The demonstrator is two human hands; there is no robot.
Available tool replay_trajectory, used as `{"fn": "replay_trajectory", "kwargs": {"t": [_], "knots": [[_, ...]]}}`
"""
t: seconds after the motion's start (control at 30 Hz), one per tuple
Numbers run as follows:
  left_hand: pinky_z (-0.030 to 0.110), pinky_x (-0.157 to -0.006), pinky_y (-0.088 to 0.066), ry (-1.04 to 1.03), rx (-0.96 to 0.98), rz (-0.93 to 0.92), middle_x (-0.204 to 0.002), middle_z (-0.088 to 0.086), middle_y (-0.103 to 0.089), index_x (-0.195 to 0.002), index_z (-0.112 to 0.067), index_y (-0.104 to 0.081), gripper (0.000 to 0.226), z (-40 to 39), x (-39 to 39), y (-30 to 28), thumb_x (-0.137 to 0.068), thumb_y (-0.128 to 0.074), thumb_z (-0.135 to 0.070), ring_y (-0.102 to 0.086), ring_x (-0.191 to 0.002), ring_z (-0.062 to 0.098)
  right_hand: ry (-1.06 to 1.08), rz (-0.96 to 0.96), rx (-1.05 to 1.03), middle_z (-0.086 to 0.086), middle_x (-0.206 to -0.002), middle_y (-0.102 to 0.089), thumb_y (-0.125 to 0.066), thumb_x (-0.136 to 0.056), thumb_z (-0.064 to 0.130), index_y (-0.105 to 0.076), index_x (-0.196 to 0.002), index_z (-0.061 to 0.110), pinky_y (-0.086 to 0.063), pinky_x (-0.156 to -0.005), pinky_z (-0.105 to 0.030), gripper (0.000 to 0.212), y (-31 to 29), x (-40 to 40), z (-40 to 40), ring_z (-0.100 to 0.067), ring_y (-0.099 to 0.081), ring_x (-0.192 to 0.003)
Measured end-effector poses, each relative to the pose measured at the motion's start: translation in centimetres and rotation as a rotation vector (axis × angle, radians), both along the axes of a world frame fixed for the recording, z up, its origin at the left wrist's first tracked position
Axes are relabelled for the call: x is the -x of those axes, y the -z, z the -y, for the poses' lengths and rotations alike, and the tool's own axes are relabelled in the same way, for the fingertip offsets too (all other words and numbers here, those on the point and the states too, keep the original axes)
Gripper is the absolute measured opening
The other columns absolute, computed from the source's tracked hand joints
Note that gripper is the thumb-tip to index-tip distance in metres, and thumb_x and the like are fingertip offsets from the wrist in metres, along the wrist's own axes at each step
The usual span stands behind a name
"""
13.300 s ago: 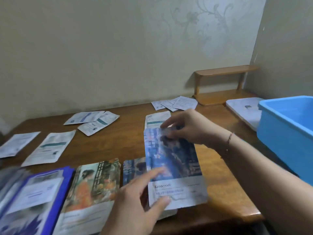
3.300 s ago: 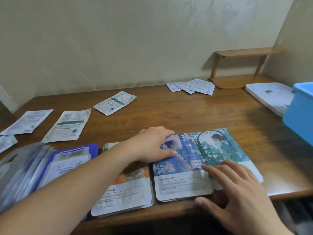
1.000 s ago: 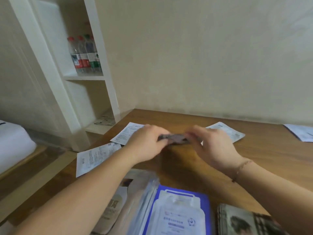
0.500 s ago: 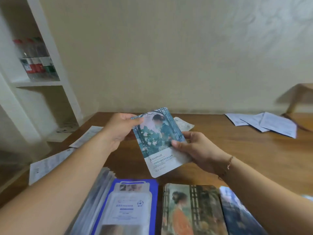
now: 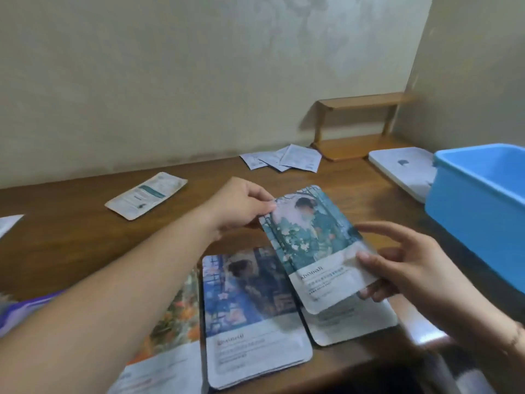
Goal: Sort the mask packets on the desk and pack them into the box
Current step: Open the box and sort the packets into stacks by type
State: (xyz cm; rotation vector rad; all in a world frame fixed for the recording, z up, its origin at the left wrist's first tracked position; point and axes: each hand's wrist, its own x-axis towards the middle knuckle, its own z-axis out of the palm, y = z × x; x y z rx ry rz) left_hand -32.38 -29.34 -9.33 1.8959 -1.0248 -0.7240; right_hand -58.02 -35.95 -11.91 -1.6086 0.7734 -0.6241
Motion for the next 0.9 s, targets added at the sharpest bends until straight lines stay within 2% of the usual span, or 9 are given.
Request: {"fn": "replay_trajectory", "kwargs": {"t": [0.17, 0.27, 0.37, 0.5, 0.6, 0.7, 0.77, 0.8, 0.9], "knots": [[0.025, -0.072, -0.049, 0.117, -0.148, 0.306, -0.082, -0.006, -0.072, -0.086, -0.019, -0.077, 0.004, 2.1, 2.7, 2.4, -0.085, -0.076, -0.022, -0.063, -0.075, 0.008, 0.021, -0.158, 0.107, -0.016, -0.046, -0.060, -0.069, -0.087, 0.015, -0.061, -0.116, 0.025, -0.034, -0.037, -0.018, 0.032, 3.1, 3.3, 0.3, -0.020, -0.045, -0.031], [0.035, -0.087, -0.054, 0.085, -0.223, 0.320, -0.086, -0.008, -0.073, -0.086, -0.024, -0.078, 0.005, 2.0, 3.2, 3.4, -0.084, -0.076, -0.029, -0.067, -0.088, 0.015, -0.008, -0.236, 0.242, -0.007, -0.040, -0.058, -0.070, -0.087, 0.022, -0.061, -0.117, 0.027, -0.034, -0.039, -0.015, 0.032, 3.5, 3.7, 0.2, -0.010, -0.042, -0.030], [0.047, -0.102, -0.041, 0.066, -0.289, 0.448, -0.081, -0.018, -0.069, -0.080, -0.033, -0.075, 0.008, 1.9, 3.5, 4.0, -0.082, -0.076, -0.041, -0.062, -0.096, 0.016, -0.025, -0.313, 0.303, -0.004, -0.045, -0.061, -0.073, -0.084, 0.028, -0.063, -0.120, 0.027, -0.037, -0.042, -0.017, 0.037, 3.5, 3.7, 0.3, -0.009, -0.046, -0.035], [0.037, -0.091, -0.029, 0.078, -0.301, 0.638, -0.090, -0.018, -0.066, -0.094, -0.034, -0.072, 0.015, 1.9, 4.2, 4.3, -0.085, -0.070, -0.047, -0.057, -0.103, 0.014, -0.035, -0.480, 0.453, 0.004, -0.050, -0.054, -0.075, -0.078, 0.042, -0.063, -0.124, 0.032, -0.039, -0.047, -0.015, 0.049, 3.3, 3.9, 0.4, -0.001, -0.051, -0.048], [0.038, -0.100, -0.035, 0.165, -0.196, 0.757, -0.117, -0.012, -0.058, -0.116, -0.031, -0.065, 0.029, 1.4, 4.5, 4.3, -0.090, -0.065, -0.044, -0.053, -0.115, 0.013, 0.076, -0.752, 0.789, 0.013, -0.073, -0.062, -0.058, -0.082, 0.062, -0.059, -0.124, 0.041, -0.043, -0.056, -0.023, 0.047, 2.9, 4.2, -0.8, -0.003, -0.060, -0.070], [0.043, -0.116, -0.029, 0.416, -0.141, 0.846, -0.152, -0.013, -0.038, -0.138, -0.032, -0.051, 0.047, 0.7, 4.9, 4.1, -0.094, -0.055, -0.050, -0.036, -0.138, 0.011, 0.188, -0.553, 1.182, 0.010, -0.093, -0.064, -0.050, -0.086, 0.065, -0.069, -0.112, 0.031, -0.044, -0.058, -0.026, 0.047, 3.8, 3.8, -1.7, -0.020, -0.062, -0.089], [0.040, -0.121, -0.014, 0.581, -0.222, 0.893, -0.161, -0.016, -0.017, -0.150, -0.034, -0.034, 0.061, 0.7, 5.3, 4.3, -0.095, -0.048, -0.056, -0.017, -0.147, 0.006, 0.072, -0.462, 1.244, -0.002, -0.121, -0.064, -0.043, -0.088, 0.064, -0.066, -0.122, 0.021, -0.052, -0.082, -0.038, 0.060, 5.2, 2.6, -1.6, -0.028, -0.058, -0.114], [0.040, -0.122, -0.006, 0.644, -0.275, 0.891, -0.163, -0.015, -0.011, -0.153, -0.034, -0.026, 0.066, 0.7, 5.4, 4.4, -0.095, -0.045, -0.059, -0.010, -0.148, 0.003, 0.019, -0.496, 1.259, -0.006, -0.135, -0.058, -0.036, -0.091, 0.064, -0.060, -0.130, 0.018, -0.045, -0.097, -0.043, 0.065, 6.3, 2.1, -1.5, -0.031, -0.051, -0.127], [0.045, -0.121, 0.008, 0.720, -0.414, 0.816, -0.164, -0.014, 0.000, -0.156, -0.033, -0.008, 0.082, 0.8, 5.5, 4.8, -0.090, -0.044, -0.066, 0.002, -0.148, 0.000, -0.019, -0.654, 1.247, -0.009, -0.146, -0.048, -0.019, -0.097, 0.063, -0.050, -0.140, 0.009, -0.026, -0.102, -0.041, 0.076, 8.1, 1.5, -1.3, -0.028, -0.042, -0.136]]}}
